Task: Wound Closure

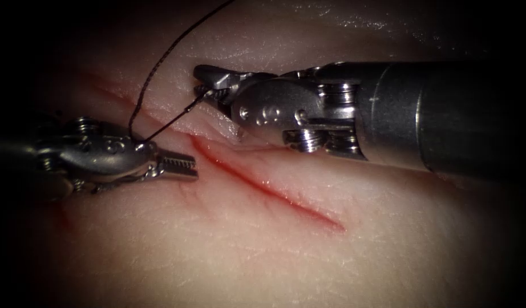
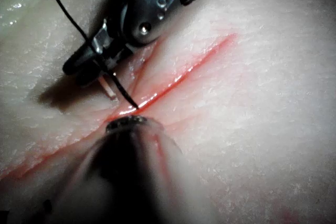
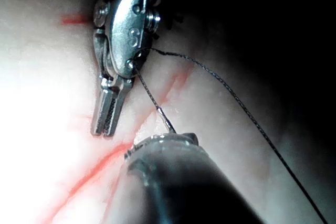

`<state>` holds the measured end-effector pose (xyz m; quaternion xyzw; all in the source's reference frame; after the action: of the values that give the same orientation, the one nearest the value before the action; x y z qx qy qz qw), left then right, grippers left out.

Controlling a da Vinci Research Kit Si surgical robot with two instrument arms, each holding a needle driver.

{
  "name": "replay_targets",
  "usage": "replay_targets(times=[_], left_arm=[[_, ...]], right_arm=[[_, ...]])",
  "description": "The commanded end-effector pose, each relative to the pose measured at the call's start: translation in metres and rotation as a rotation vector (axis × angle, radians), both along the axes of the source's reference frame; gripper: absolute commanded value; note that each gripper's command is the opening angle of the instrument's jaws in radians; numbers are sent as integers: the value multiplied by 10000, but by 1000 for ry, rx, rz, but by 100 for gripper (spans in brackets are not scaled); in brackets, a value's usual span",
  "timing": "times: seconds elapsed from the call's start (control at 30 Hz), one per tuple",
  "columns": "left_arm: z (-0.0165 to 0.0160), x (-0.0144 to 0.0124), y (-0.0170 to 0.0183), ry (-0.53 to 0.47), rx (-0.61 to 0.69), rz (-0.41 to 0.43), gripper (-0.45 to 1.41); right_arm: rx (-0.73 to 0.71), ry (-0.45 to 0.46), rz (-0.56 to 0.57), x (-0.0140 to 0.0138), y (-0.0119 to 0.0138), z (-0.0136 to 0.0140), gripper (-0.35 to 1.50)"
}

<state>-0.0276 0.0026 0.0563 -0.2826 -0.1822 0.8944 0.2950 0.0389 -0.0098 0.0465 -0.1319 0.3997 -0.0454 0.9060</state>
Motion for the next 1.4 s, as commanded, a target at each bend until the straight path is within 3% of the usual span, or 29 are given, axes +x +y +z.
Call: replay_targets(times=[0.03,0.47,0.73,0.87,1.1,1.4], left_arm=[[6,-5,-3,-1,1,0,7],[7,-5,-3,-1,0,1,7],[7,-4,-4,-1,0,1,7],[6,-3,-4,-2,0,2,7],[6,1,-4,-3,4,1,7],[5,24,-4,-6,15,-13,7]], right_arm=[[16,9,4,10,-3,6,-35],[74,38,16,14,-19,11,-35],[76,34,19,12,-16,9,-35],[105,34,23,15,-28,17,-35],[121,53,50,8,-18,6,-35],[222,118,127,9,-21,8,-35]])
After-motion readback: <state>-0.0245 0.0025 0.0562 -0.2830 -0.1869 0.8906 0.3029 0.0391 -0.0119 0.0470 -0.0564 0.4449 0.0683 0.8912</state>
